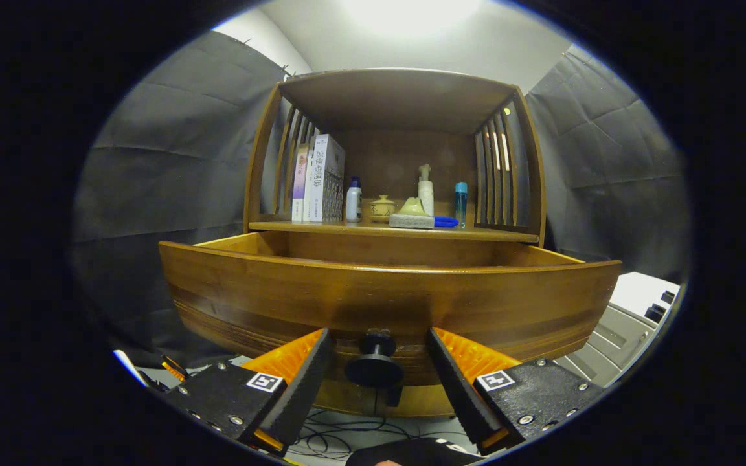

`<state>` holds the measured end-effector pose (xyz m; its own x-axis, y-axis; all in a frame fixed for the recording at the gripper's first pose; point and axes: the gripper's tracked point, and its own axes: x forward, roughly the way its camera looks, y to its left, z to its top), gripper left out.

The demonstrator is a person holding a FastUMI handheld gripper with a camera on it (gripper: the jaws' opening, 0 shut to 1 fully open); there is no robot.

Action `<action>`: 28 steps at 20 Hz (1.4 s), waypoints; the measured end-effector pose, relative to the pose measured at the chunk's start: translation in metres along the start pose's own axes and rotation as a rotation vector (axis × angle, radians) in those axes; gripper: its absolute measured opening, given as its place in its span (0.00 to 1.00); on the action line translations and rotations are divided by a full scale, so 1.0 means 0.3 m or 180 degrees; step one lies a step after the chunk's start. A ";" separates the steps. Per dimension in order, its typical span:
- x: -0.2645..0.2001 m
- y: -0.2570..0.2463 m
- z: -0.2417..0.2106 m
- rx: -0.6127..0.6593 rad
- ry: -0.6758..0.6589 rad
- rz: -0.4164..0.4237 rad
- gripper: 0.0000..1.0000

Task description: Pull open the drawer, take out the items inside it, and place them on the countertop above the cabinet.

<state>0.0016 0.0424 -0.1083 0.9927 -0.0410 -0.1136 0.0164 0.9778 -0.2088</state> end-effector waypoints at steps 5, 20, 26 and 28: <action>0.033 -0.002 0.007 0.0021 -0.0007 -0.0027 0.93; 0.218 -0.019 0.058 0.0096 -0.0003 -0.0065 0.94; 0.306 -0.020 0.072 0.0228 0.0064 -0.0053 0.94; 0.334 -0.023 0.077 0.0223 0.0082 -0.0029 0.94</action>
<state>0.1039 0.0363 -0.0959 0.9891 -0.0542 -0.1373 0.0346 0.9893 -0.1414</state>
